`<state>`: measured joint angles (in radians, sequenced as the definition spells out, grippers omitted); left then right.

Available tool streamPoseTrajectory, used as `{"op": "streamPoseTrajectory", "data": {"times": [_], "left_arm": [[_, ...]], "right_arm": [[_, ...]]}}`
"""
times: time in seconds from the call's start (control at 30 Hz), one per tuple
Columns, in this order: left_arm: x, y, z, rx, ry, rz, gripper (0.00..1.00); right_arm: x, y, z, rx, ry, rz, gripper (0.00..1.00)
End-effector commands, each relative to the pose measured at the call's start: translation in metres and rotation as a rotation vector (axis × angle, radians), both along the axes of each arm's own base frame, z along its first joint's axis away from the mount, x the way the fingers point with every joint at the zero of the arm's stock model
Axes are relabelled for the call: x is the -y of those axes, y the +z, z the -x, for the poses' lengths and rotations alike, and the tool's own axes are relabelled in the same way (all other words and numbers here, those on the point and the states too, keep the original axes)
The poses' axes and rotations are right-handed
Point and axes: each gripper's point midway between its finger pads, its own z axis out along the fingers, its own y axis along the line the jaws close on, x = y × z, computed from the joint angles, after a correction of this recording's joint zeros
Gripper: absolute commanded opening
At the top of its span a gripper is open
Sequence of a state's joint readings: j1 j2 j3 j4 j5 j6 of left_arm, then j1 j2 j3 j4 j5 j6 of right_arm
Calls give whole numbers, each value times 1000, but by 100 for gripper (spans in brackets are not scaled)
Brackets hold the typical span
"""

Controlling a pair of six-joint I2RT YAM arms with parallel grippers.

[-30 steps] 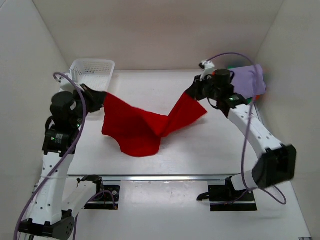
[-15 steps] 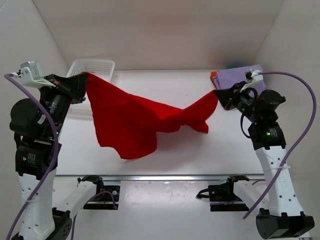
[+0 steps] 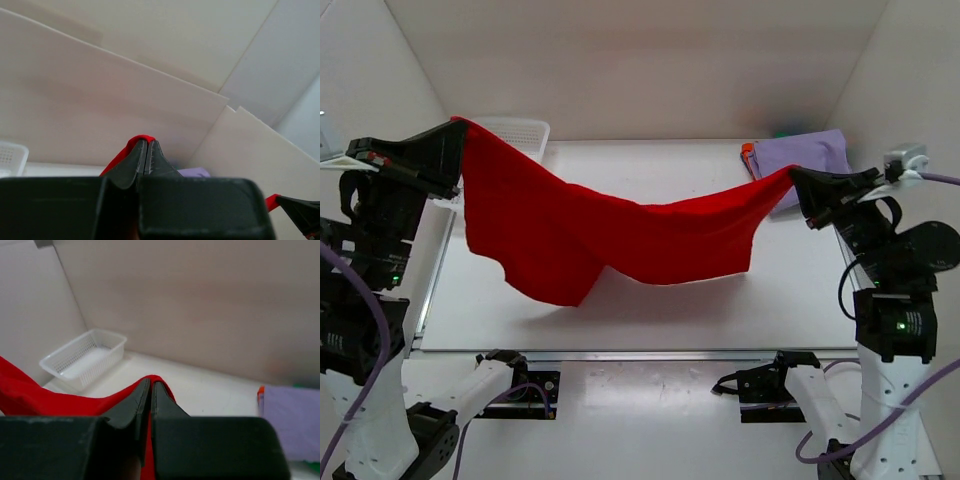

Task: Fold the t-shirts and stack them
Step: Flatten out the tshirt

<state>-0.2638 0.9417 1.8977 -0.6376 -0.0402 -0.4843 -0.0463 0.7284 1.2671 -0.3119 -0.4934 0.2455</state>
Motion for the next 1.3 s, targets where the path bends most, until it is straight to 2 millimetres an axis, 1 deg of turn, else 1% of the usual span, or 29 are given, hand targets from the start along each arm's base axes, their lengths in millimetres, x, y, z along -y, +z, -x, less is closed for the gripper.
{"op": "streamPoseTrajectory", "data": {"times": [0.0,0.07,0.13,0.2,0.23,0.3,0.33,0.4,0.43,0.47,0.53,0.57,0.6,0.63,0.67,0.7,0.77,0.8,0.87,0.9,0.97,1.0,1.07,1.1,1.13,1.17,1.2,1.23,1.27], "left_arm": [[7,-2,-12,-8,-20,-26,0],[12,-23,-41,-83,-11,-43,0],[22,-47,-69,-137,-54,-69,0],[30,-100,-113,-267,-94,-76,0],[31,-104,-121,-265,-111,-64,0],[41,-162,-163,-400,-137,-76,0],[45,-173,-173,-421,-150,-88,0],[49,-220,-213,-529,-159,-104,0],[53,-224,-221,-537,-178,-104,0],[53,-233,-240,-554,-174,-109,0],[55,-232,-267,-567,-191,-113,0],[54,-218,-281,-559,-196,-108,0],[60,-177,-287,-472,-227,-121,0],[63,-168,-285,-483,-244,-116,0],[62,-124,-280,-401,-236,-115,0],[58,-79,-268,-300,-217,-110,0],[39,-29,-246,-176,-192,-65,0],[33,-17,-232,-152,-201,-28,0],[29,5,-210,-57,-218,5,0],[17,2,-203,-59,-187,2,0],[17,-13,-203,-91,-161,-12,0],[27,-32,-206,-144,-187,-25,0],[40,-70,-206,-225,-221,-42,0],[43,-98,-204,-272,-228,-44,0],[45,-134,-198,-333,-229,-44,0],[47,-144,-195,-336,-234,-30,0],[49,-175,-186,-384,-243,-21,0],[48,-208,-175,-439,-243,-25,0],[53,-219,-166,-454,-254,-32,0]], "right_arm": [[-3,21,2,43,20,-12,0],[-6,16,-7,24,35,-3,0],[-5,-3,-32,-39,39,4,0],[-6,-27,-56,-106,54,10,0],[-8,-49,-75,-173,70,6,0],[-10,-72,-100,-233,86,17,0],[-12,-91,-118,-281,95,21,0],[-15,-111,-146,-323,102,48,0],[-18,-131,-165,-379,111,49,0],[-26,-129,-173,-374,134,72,0],[-24,-126,-215,-384,125,97,0],[-21,-124,-224,-399,113,110,0],[-21,-105,-236,-382,111,122,0],[-19,-72,-243,-318,96,123,0],[-19,-57,-243,-284,75,137,0],[-12,-18,-240,-195,28,140,0],[-2,46,-225,-58,-7,126,0],[-4,53,-219,-66,10,97,0],[12,71,-213,-45,5,77,0],[15,63,-215,-69,5,71,0],[19,32,-213,-136,18,70,0],[20,21,-211,-157,32,62,0],[20,-33,-208,-274,60,38,0],[18,-44,-206,-296,78,31,0],[21,-77,-203,-363,76,23,0],[19,-105,-197,-420,92,17,1],[22,-122,-193,-454,88,18,0],[21,-154,-181,-529,100,6,0],[19,-186,-170,-596,107,-4,0]]}}
